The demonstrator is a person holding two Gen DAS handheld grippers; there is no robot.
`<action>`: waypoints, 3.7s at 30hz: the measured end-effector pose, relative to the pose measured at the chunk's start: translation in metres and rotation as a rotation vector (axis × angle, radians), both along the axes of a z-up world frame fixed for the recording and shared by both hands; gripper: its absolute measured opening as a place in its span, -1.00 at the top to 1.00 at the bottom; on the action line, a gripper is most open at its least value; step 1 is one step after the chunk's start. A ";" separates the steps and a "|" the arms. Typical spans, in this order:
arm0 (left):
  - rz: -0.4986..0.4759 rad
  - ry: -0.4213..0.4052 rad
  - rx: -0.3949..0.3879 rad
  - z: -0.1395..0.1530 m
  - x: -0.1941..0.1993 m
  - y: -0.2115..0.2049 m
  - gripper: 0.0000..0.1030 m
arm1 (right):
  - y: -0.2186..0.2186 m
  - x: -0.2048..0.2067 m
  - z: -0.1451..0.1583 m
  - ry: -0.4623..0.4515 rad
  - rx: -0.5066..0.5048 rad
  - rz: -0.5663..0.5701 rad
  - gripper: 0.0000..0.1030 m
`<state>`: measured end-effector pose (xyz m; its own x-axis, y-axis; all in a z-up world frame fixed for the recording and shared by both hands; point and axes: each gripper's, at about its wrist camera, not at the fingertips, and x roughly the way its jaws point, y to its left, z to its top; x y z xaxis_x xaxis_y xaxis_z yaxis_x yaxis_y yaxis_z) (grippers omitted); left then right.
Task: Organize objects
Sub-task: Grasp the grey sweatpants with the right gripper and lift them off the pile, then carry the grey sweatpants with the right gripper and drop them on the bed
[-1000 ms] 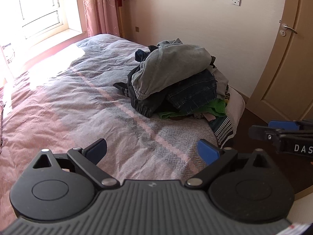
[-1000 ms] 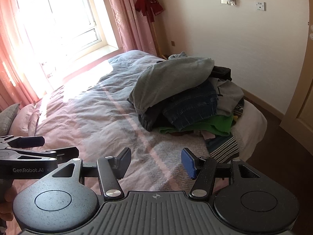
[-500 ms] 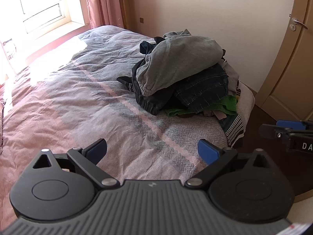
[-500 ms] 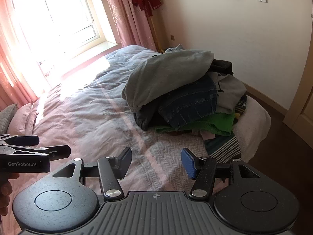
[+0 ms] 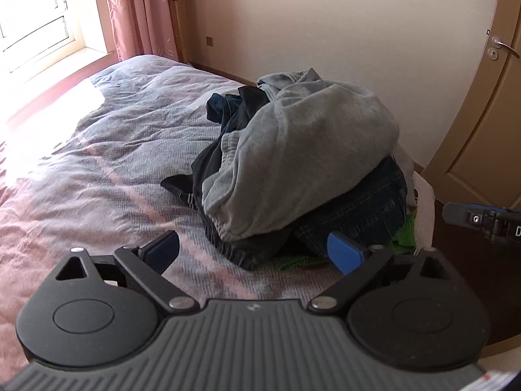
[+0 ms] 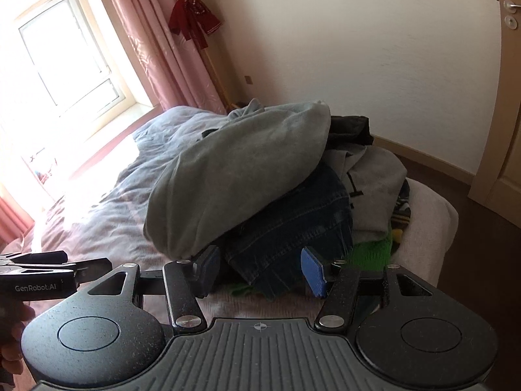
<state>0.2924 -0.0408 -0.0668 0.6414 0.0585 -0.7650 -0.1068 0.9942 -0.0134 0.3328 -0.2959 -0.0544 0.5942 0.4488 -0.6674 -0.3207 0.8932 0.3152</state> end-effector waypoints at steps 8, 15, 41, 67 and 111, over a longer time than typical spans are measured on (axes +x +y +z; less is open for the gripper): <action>-0.058 0.001 -0.013 -0.019 0.106 0.014 -0.86 | 0.006 0.094 -0.020 0.013 0.037 -0.131 -0.04; -0.059 0.021 -0.025 -0.035 0.153 0.013 -0.85 | -0.005 0.149 -0.045 0.026 0.066 -0.233 -0.04; 0.380 -0.038 -0.055 0.007 0.099 0.061 -0.63 | 0.086 0.144 0.051 -0.399 0.125 0.249 0.98; 1.009 0.027 0.011 0.029 -0.420 0.285 -0.62 | 0.353 -0.232 0.072 -0.181 0.093 1.429 -0.08; 0.815 0.253 -0.027 -0.031 -0.526 0.271 -0.61 | 0.346 -0.273 -0.056 0.347 -0.169 0.683 -0.08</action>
